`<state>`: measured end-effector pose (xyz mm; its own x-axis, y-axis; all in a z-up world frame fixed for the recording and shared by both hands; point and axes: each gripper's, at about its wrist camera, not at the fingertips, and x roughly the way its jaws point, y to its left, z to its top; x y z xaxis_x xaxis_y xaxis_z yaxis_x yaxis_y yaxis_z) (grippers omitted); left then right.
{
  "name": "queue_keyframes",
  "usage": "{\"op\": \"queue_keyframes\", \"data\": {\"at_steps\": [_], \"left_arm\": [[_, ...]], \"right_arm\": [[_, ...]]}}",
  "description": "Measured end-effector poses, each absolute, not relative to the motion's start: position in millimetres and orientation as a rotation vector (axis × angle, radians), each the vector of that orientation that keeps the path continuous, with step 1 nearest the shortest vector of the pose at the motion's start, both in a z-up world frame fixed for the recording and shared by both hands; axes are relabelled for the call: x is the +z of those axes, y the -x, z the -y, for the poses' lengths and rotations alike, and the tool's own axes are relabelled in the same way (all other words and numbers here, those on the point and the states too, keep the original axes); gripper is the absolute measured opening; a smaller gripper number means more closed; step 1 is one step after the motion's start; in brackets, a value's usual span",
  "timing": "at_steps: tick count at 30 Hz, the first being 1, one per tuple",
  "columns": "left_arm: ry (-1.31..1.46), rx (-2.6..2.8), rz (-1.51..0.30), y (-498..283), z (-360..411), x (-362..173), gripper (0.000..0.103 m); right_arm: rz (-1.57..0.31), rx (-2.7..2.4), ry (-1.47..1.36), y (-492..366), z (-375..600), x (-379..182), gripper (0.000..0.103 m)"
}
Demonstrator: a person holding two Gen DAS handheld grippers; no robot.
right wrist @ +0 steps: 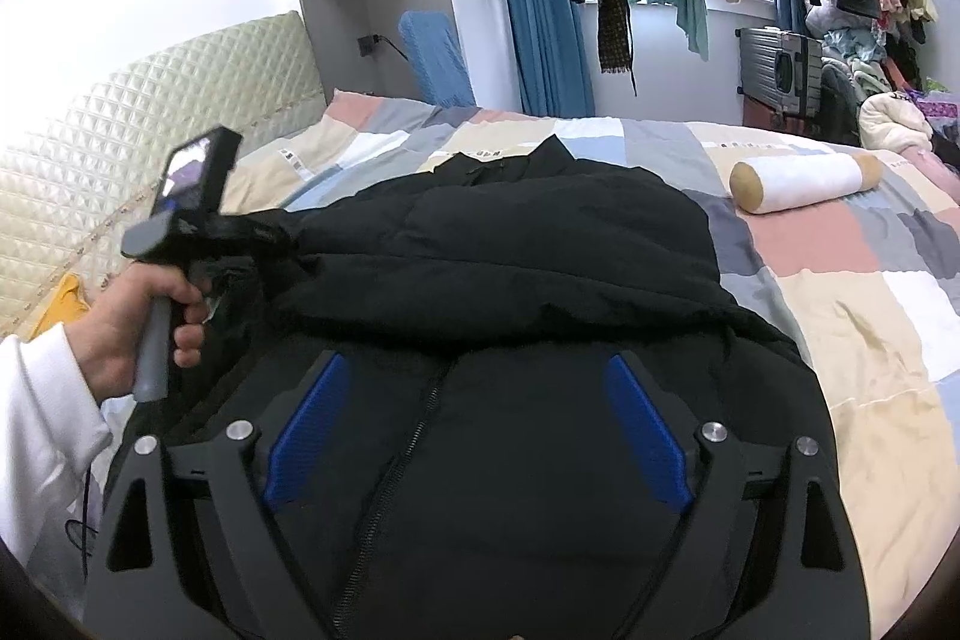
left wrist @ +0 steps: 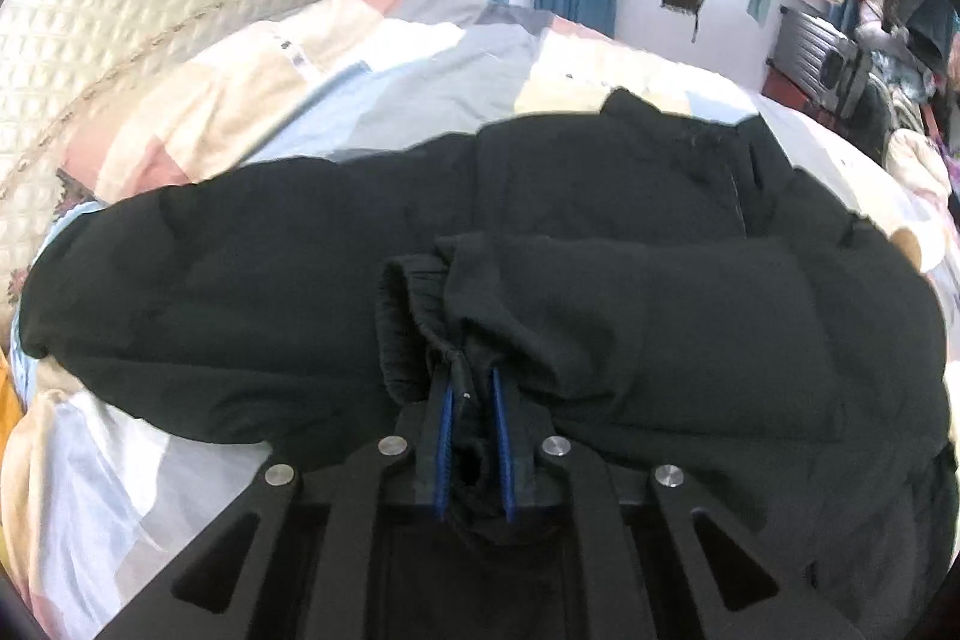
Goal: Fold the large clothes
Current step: 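Reach the left tool to the other sleeve cuff and grasp it, then lift the sleeve with the left tool and fold it across the jacket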
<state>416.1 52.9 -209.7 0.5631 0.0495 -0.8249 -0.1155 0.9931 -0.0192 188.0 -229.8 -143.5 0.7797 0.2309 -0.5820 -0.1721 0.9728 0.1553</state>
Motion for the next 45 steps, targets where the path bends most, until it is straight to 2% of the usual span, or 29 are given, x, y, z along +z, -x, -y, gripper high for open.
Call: {"op": "queue_keyframes", "data": {"at_steps": [3,5,6,7,9,14,21,24,29,33,40,42,44,45], "left_arm": [[0.171,0.048,-0.947,-410,-65,-204,0.014],[0.260,0.033,-0.950,-405,-82,-199,0.025],[0.293,0.047,-0.951,-402,-90,-196,0.044],[0.333,0.089,-0.948,-397,-104,-192,0.072],[0.367,0.130,-0.919,-388,-125,-183,0.089],[0.447,0.159,-0.867,-367,-196,-166,0.089],[0.663,0.262,-0.834,-346,-333,-176,0.089],[0.759,0.304,-0.815,-340,-391,-190,0.089],[0.933,0.334,-0.769,-334,-466,-222,0.088],[1.015,0.345,-0.758,-340,-504,-251,0.088],[1.072,0.339,-0.748,-366,-523,-283,0.086],[1.075,0.350,-0.757,-373,-525,-290,0.081],[1.100,0.358,-0.751,-377,-530,-295,0.072],[1.105,0.364,-0.741,-377,-531,-295,0.063]], "right_arm": [[-0.650,0.213,-0.090,-190,231,-146,0.088],[-0.648,0.212,-0.087,-191,230,-146,0.088],[-0.649,0.210,-0.082,-192,229,-146,0.088],[-0.652,0.210,-0.079,-193,228,-147,0.088],[-0.657,0.210,-0.077,-194,226,-148,0.088],[-0.648,0.203,-0.019,-194,211,-150,0.088],[-0.629,0.199,0.029,-185,190,-144,0.089],[-0.624,0.194,0.014,-177,188,-142,0.103],[-0.640,0.187,-0.001,-178,182,-140,0.103],[-0.639,0.179,-0.023,-184,178,-137,0.103],[-0.653,0.115,-0.032,-196,182,-142,0.103],[-0.656,0.099,-0.042,-201,185,-142,0.103],[-0.659,0.075,-0.047,-204,189,-143,0.103],[-0.660,0.061,-0.046,-205,191,-144,0.103]]}}
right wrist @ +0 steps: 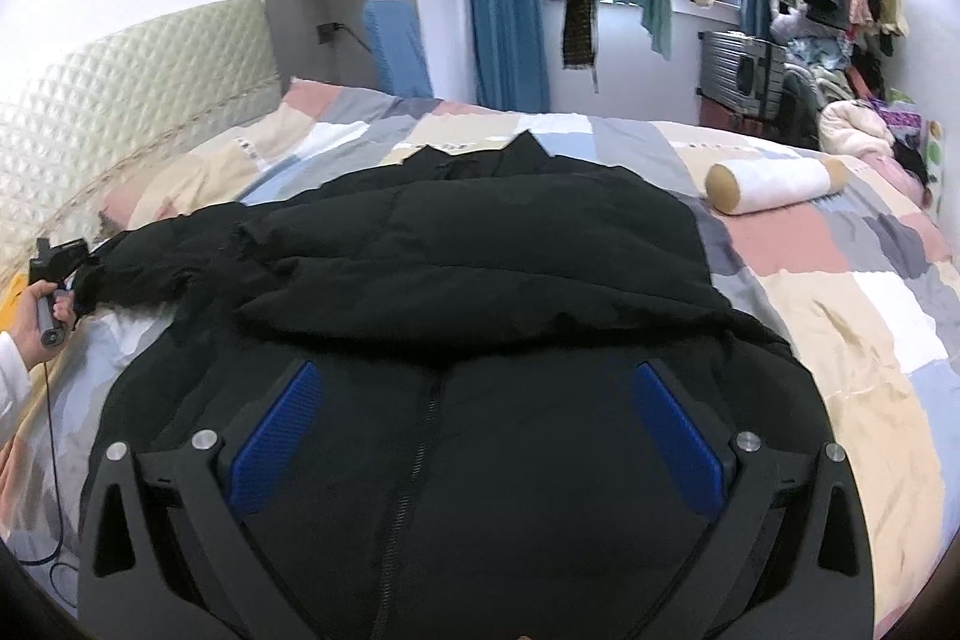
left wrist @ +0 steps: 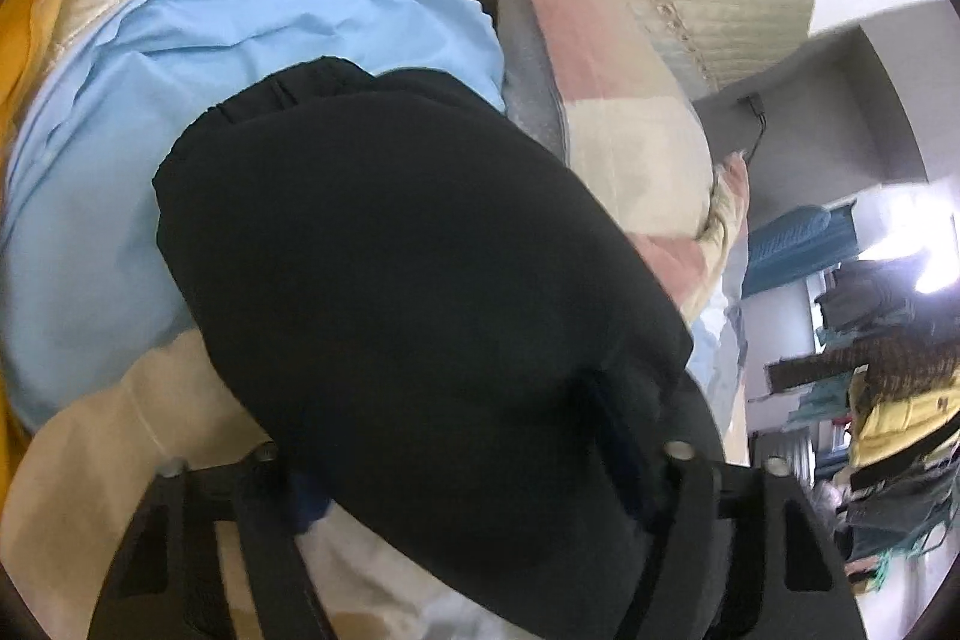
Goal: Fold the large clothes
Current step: 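Lift the sleeve with the left tool and fold it across the jacket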
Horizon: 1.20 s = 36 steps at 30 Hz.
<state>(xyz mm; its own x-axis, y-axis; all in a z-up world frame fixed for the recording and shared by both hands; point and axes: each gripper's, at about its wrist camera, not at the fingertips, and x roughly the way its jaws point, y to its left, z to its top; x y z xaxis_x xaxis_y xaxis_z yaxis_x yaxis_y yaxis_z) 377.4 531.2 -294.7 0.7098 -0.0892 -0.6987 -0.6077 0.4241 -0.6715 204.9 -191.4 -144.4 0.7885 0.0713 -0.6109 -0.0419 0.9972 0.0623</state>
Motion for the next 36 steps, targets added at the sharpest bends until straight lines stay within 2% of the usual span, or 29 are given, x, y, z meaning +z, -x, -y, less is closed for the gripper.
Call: {"op": "queue_keyframes", "data": {"at_steps": [1,2,4,7,18,22,26,36], "left_arm": [[1.099,0.380,-0.730,-378,-532,-292,0.052],[1.086,0.392,-0.724,-379,-532,-289,0.046],[1.041,0.414,-0.723,-381,-528,-278,0.027],[1.006,0.438,-0.694,-380,-520,-253,0.013],[0.610,0.471,-0.579,-364,-440,-106,0.009],[0.558,0.459,-0.538,-351,-398,-57,0.009],[0.538,0.422,-0.501,-343,-358,-17,0.009],[0.292,0.371,-0.479,-350,-236,59,0.009]], "right_arm": [[-0.661,0.047,-0.046,-206,194,-145,0.103],[-0.663,0.039,-0.048,-206,196,-145,0.103],[-0.671,0.017,-0.057,-208,201,-145,0.103],[-0.675,-0.004,-0.060,-207,208,-144,0.103],[-0.632,-0.015,-0.052,-188,228,-120,0.103],[-0.628,0.013,-0.066,-181,234,-118,0.103],[-0.644,0.048,-0.045,-177,232,-120,0.103],[-0.588,0.069,-0.037,-162,238,-99,0.103]]}}
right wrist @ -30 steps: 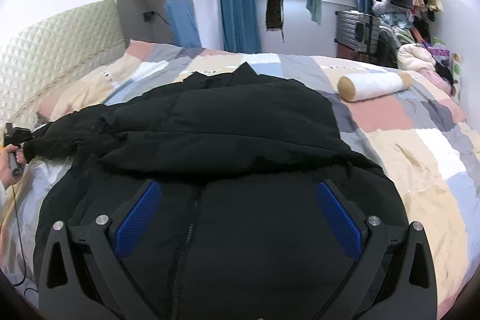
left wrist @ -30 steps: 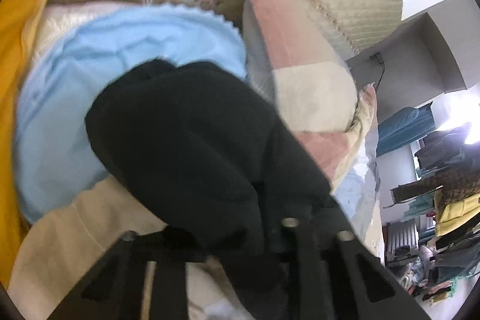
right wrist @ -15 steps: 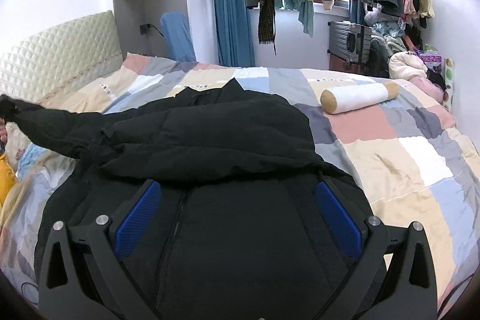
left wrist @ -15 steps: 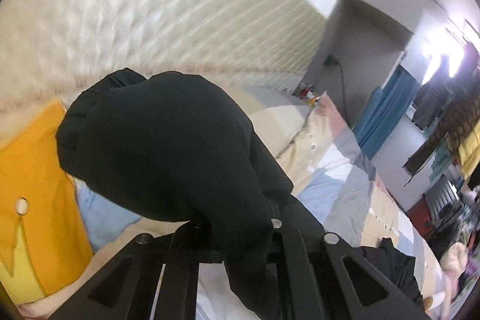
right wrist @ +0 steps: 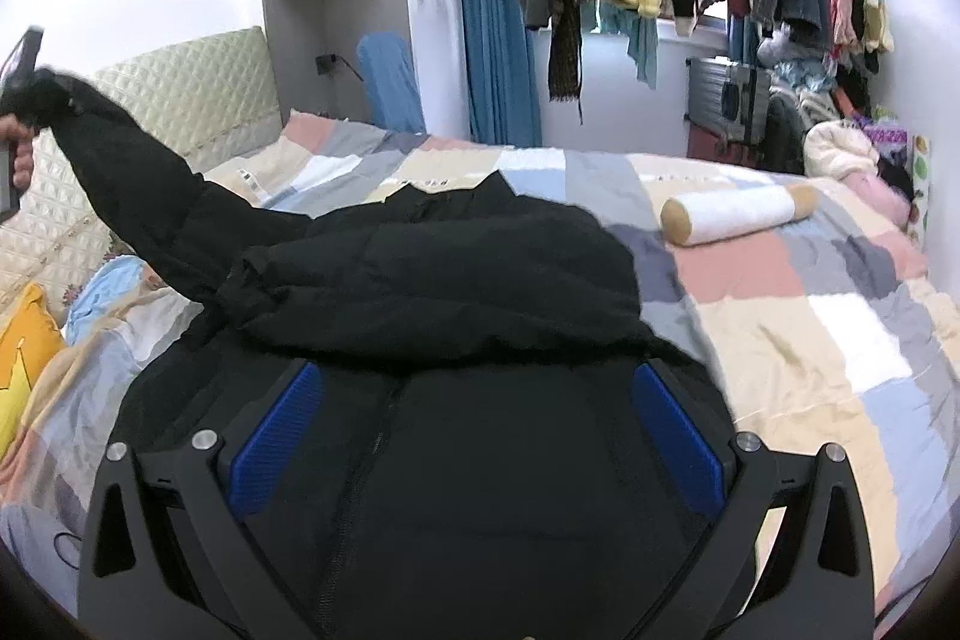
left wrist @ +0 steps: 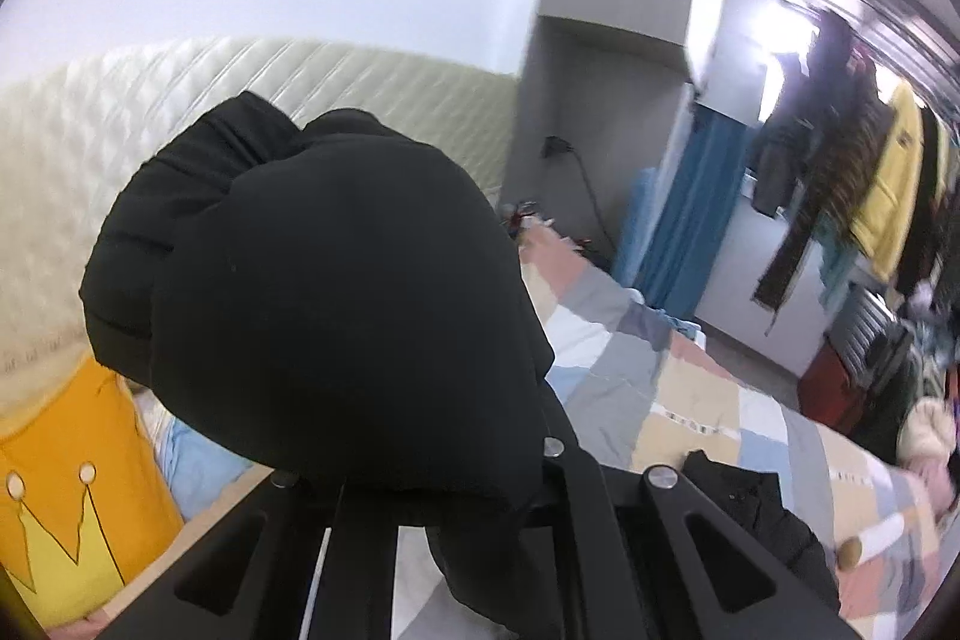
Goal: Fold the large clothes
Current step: 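Lift the sleeve with the left tool and fold it across the jacket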
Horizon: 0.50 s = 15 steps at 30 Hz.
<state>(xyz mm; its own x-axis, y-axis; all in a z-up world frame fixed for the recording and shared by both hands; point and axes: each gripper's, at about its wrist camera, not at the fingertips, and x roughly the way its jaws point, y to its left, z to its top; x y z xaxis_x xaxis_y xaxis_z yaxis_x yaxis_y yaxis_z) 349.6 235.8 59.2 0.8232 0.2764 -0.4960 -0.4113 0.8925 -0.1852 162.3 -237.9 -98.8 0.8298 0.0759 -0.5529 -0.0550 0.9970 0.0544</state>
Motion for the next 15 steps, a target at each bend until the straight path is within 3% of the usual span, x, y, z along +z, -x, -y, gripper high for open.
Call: {"op": "queue_keyframes", "data": {"at_steps": [15], "left_arm": [[-0.010,0.263,-0.484,-374,-39,95,0.010]], "right_arm": [[-0.551,0.051,-0.156,-152,303,-91,0.103]]}}
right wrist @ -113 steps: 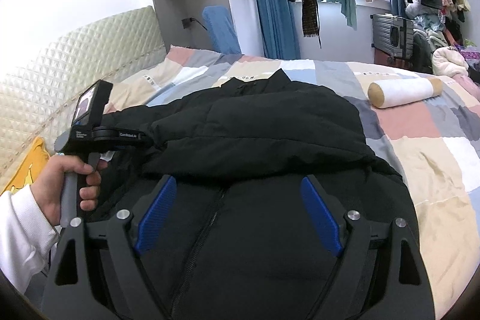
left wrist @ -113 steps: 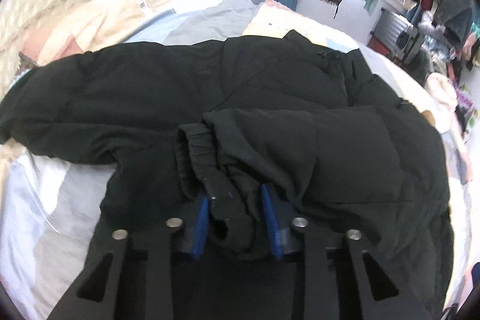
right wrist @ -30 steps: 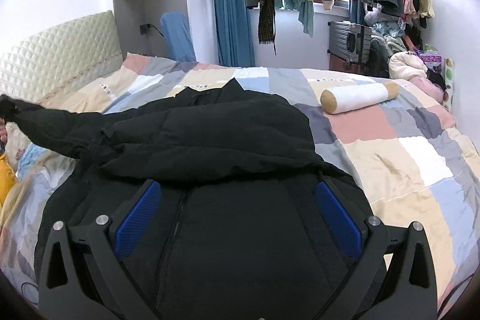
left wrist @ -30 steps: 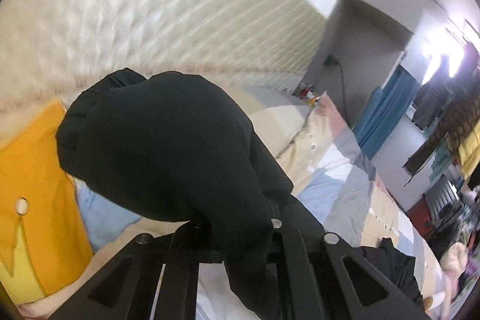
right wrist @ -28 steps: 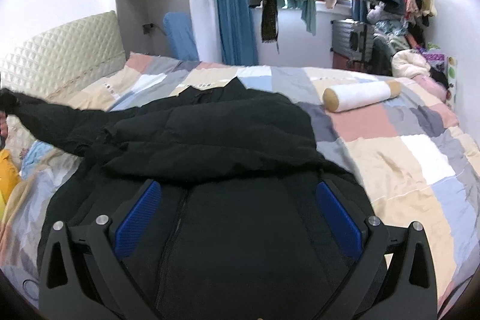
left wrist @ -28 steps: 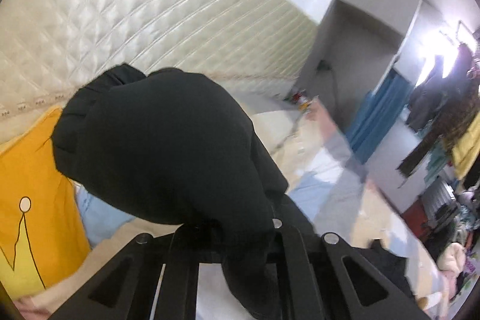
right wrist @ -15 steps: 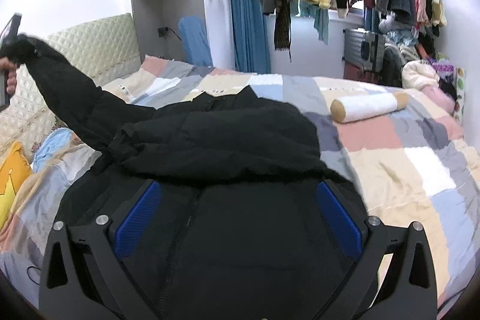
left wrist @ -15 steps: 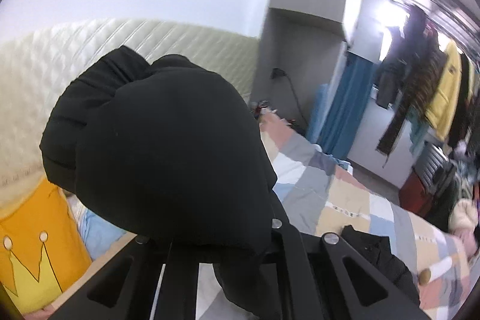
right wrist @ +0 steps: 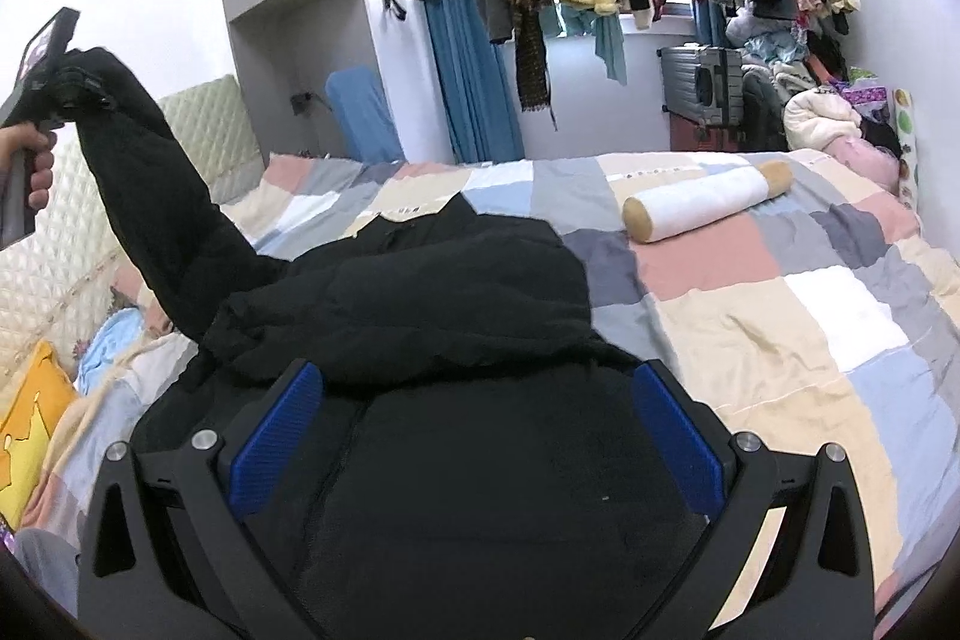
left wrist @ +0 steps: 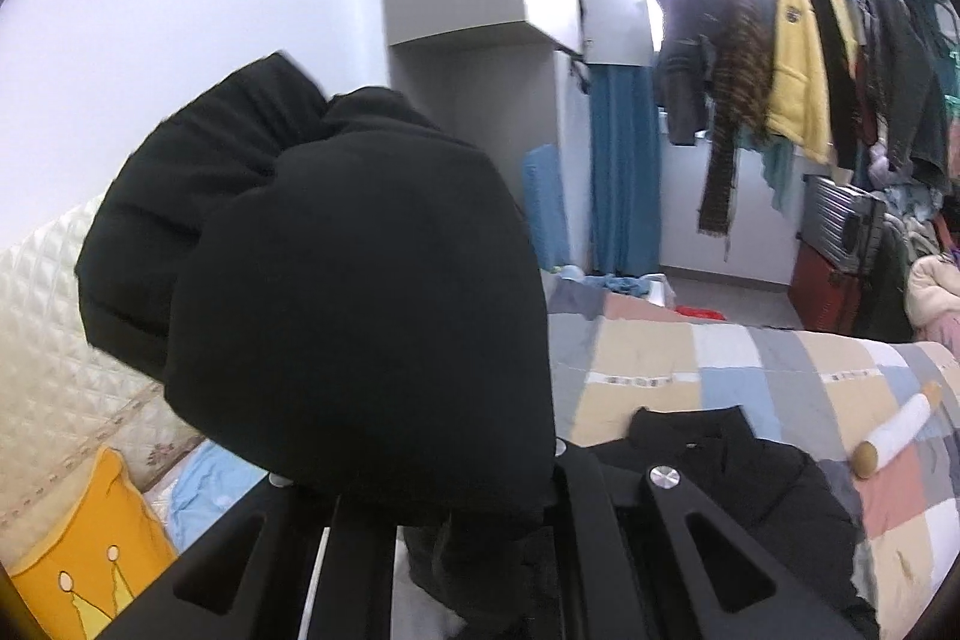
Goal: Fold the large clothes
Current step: 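Lift the sleeve with the left tool and fold it across the jacket, then lower the sleeve onto the jacket and open the left tool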
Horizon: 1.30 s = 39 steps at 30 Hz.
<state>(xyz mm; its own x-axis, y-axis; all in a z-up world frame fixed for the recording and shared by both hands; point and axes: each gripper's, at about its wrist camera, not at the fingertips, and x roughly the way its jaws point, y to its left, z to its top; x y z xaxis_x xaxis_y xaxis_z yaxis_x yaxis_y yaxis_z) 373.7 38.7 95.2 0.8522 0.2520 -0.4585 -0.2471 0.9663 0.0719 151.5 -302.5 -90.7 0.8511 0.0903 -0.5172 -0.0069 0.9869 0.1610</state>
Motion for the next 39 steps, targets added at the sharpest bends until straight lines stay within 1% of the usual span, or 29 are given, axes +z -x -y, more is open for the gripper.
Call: {"op": "queue_keyframes", "data": {"at_steps": [10,17,30,34,39], "left_arm": [[-0.030,0.130,-0.513,-388,69,77,0.011],[-0.062,0.002,-0.544,-407,147,38,0.012],[-0.019,-0.228,-0.695,-418,250,-99,0.012],[-0.024,-0.259,-0.766,-417,263,-145,0.012],[-0.064,-0.274,-0.842,-422,272,-189,0.012]], "right_arm": [[-0.558,0.037,-0.241,-153,340,-100,0.103],[-0.560,0.017,-0.326,-156,367,-108,0.103],[-0.590,-0.015,-0.349,-167,378,-125,0.103],[-0.603,-0.013,-0.348,-171,377,-130,0.103],[-0.615,-0.019,-0.356,-176,379,-135,0.103]]}}
